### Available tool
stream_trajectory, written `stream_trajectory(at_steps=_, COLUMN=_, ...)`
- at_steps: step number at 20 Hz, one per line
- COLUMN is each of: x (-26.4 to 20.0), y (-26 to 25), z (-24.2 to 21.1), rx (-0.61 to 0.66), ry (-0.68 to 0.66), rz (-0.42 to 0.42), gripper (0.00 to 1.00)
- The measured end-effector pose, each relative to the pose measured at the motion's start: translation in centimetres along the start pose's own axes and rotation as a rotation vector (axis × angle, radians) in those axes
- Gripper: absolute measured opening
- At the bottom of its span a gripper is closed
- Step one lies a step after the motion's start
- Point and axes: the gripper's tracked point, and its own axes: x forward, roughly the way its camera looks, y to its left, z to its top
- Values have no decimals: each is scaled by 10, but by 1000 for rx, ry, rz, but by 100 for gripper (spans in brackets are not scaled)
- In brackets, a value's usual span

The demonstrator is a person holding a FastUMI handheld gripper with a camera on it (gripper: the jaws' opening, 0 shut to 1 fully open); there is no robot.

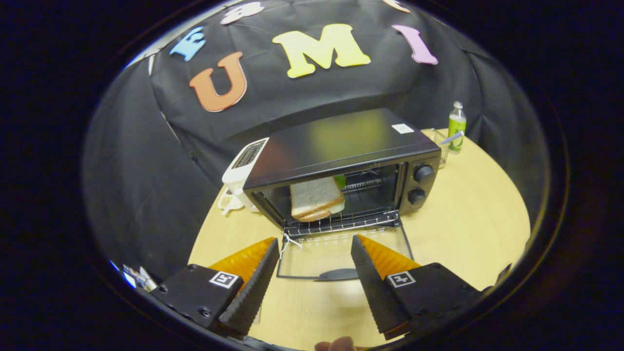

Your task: Open the toaster oven, put the food inside, and close the toaster oven door.

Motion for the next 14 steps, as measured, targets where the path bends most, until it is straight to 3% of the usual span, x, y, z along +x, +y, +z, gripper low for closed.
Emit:
stream_trajectory(at_steps=8, x=-23, y=-25, z=-53, rx=-104, ry=22, rz=-77, gripper=95)
stream_trajectory(at_steps=14, x=7, y=-43, z=-108, rx=-117, ry=121, rz=-123, gripper=96)
